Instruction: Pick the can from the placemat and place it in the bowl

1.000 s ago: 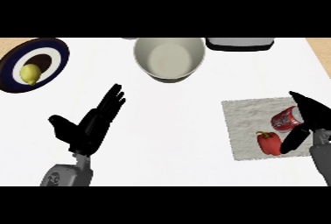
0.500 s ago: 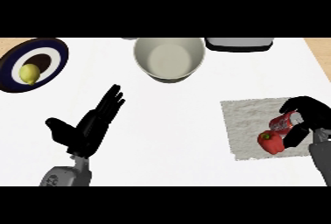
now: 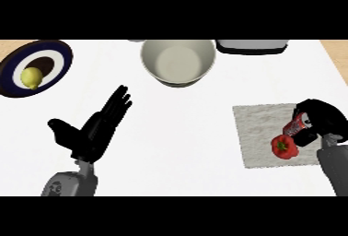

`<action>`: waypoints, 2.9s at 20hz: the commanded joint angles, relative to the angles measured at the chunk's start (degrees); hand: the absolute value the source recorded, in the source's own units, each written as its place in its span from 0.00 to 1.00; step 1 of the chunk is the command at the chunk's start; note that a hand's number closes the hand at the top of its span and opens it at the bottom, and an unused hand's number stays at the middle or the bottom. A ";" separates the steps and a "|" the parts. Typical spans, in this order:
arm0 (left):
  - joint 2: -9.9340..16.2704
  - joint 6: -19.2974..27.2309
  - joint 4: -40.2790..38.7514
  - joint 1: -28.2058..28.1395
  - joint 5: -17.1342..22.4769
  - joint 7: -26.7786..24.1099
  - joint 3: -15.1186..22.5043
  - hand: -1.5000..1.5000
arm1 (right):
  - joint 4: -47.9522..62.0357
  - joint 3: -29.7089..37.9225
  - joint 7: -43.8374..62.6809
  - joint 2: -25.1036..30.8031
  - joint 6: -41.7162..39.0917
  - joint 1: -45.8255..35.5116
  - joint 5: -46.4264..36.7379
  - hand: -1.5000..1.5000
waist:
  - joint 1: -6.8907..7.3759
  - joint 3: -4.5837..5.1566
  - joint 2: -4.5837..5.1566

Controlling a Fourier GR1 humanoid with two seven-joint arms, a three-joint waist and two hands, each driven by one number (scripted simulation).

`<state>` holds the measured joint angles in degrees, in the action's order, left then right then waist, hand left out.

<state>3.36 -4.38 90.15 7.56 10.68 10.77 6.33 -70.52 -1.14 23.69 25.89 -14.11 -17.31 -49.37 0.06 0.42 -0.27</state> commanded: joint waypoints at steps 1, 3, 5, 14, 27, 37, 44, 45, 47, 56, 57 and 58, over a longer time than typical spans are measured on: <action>1.40 -3.52 -2.90 -1.78 1.09 -4.52 -2.22 0.50 | -3.68 -2.22 3.07 -2.68 -0.12 -0.04 -3.25 1.00 | -0.01 -0.40 0.25; 0.92 -1.82 -0.16 -1.87 -0.37 -1.64 0.25 0.50 | -8.68 -13.47 6.57 -11.92 -1.06 -0.90 -6.71 1.00 | 0.87 -0.28 -0.17; 0.18 -2.00 -1.66 1.08 -0.12 -0.68 0.72 0.50 | -6.88 -20.02 6.91 -17.57 -2.54 -7.07 -9.22 1.00 | 3.68 -0.23 0.52; -1.18 -2.09 -2.67 1.52 0.01 -0.93 1.44 0.50 | -7.39 -42.10 30.60 -25.75 -0.22 -23.94 -1.07 1.00 | 4.26 -0.36 0.37; -2.36 1.23 -0.30 0.48 -2.71 -0.20 2.33 0.50 | -15.81 -44.50 52.25 -25.85 4.00 -48.39 6.33 1.00 | 1.70 -0.34 -0.18; 0.17 -1.59 -2.82 -0.17 -1.56 -2.76 -0.54 0.50 | -2.57 -35.87 45.19 -25.86 10.58 -57.29 6.37 1.00 | 1.08 -0.34 0.35; 0.22 -2.03 -0.36 0.35 -0.80 -0.76 -0.37 0.50 | 11.62 -26.16 30.18 -24.05 18.24 -56.50 3.61 1.00 | 1.12 -0.39 0.63; -0.36 -0.86 2.36 -0.71 0.12 2.67 -0.26 0.50 | 12.64 -25.69 30.56 -25.86 18.76 -57.67 2.49 1.00 | 1.18 -0.40 0.44; -0.13 -2.94 -4.05 -0.14 -1.13 -4.66 -0.85 0.50 | 19.25 -23.37 23.85 -24.38 22.06 -57.94 2.78 1.00 | 1.27 -0.35 0.83; -2.18 -1.52 -0.63 -0.84 -2.25 -1.94 1.93 0.50 | 42.20 -20.93 11.41 -23.73 33.28 -59.32 -2.25 1.00 | 2.86 -0.36 1.29; -1.91 -1.94 -1.43 -0.67 -1.89 -2.71 1.26 0.50 | 44.81 -19.45 9.40 -23.43 33.15 -60.94 -1.39 1.00 | 3.03 -0.35 1.40; -0.47 -2.39 -1.97 3.67 -0.48 -0.22 -1.00 0.50 | 46.97 -18.95 9.61 -25.16 35.23 -61.06 -1.51 1.00 | 3.13 -0.35 1.58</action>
<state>2.40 -6.70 88.30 8.44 9.65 9.02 6.34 -31.90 -21.65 37.03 1.50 16.49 -77.75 -49.83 2.65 0.07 0.98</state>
